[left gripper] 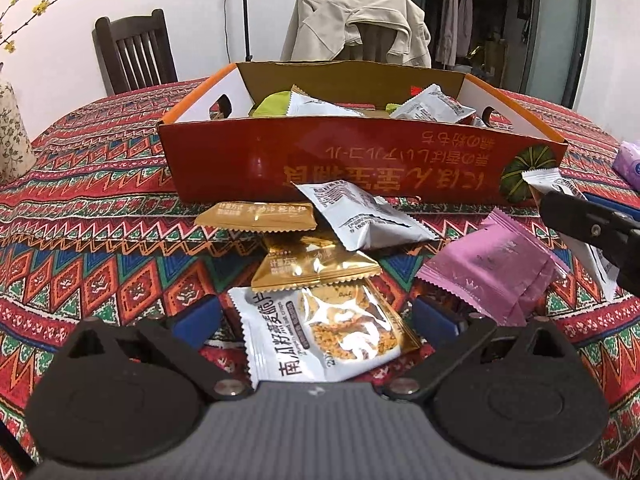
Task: Organize snacks
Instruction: 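Grasp a white packet with the left tool while the right holds its packet, then carry both white packets over the box and open both tools, then withdraw both tools from the box toward the pile, then grasp the pink packet with the right tool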
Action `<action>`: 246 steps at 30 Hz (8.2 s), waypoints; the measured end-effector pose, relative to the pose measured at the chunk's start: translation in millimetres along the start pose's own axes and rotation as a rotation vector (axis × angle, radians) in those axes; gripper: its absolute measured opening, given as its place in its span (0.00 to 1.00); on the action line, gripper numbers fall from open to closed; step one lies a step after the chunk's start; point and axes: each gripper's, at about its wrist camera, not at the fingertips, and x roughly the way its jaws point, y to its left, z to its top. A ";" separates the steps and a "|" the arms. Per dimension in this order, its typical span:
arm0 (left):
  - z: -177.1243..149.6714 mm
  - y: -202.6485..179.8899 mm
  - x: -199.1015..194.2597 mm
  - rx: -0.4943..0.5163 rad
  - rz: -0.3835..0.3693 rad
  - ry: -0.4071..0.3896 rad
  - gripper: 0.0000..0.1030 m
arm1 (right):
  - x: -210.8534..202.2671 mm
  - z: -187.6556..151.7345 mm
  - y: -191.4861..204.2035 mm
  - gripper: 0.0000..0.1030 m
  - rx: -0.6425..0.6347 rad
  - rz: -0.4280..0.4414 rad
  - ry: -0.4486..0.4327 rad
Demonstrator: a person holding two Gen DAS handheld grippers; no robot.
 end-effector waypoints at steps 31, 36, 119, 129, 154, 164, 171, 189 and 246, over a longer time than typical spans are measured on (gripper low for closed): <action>-13.1 41.0 -36.3 -0.098 -0.096 -0.074 0.37 | -9.6 2.7 15.8 0.40 -0.057 0.004 -0.050; -13.1 48.5 -46.2 -0.109 -0.126 -0.106 0.24 | -16.2 2.9 22.3 0.40 -0.067 -0.006 -0.052; 109.3 47.0 -7.4 -0.195 0.008 -0.532 1.00 | 78.3 68.8 6.2 1.00 0.043 -0.199 -0.123; 93.0 62.6 -49.7 -0.190 0.022 -0.491 1.00 | 69.3 70.9 6.9 1.00 0.043 -0.189 -0.138; 13.0 113.1 -46.7 -0.190 0.032 -0.449 1.00 | 24.6 29.9 22.0 1.00 0.032 -0.133 0.081; 12.3 118.4 -38.3 -0.222 0.004 -0.412 1.00 | 15.9 -7.3 27.9 1.00 0.006 -0.116 0.062; 11.7 117.6 -33.1 -0.224 0.005 -0.391 1.00 | 21.3 -14.2 22.1 1.00 0.044 -0.093 0.095; 13.2 108.8 -25.0 -0.184 0.004 -0.353 1.00 | 34.2 -16.1 23.4 1.00 0.036 -0.068 0.170; 15.0 109.4 -23.5 -0.189 0.002 -0.301 1.00 | 50.4 0.5 17.0 0.65 -0.010 -0.058 0.163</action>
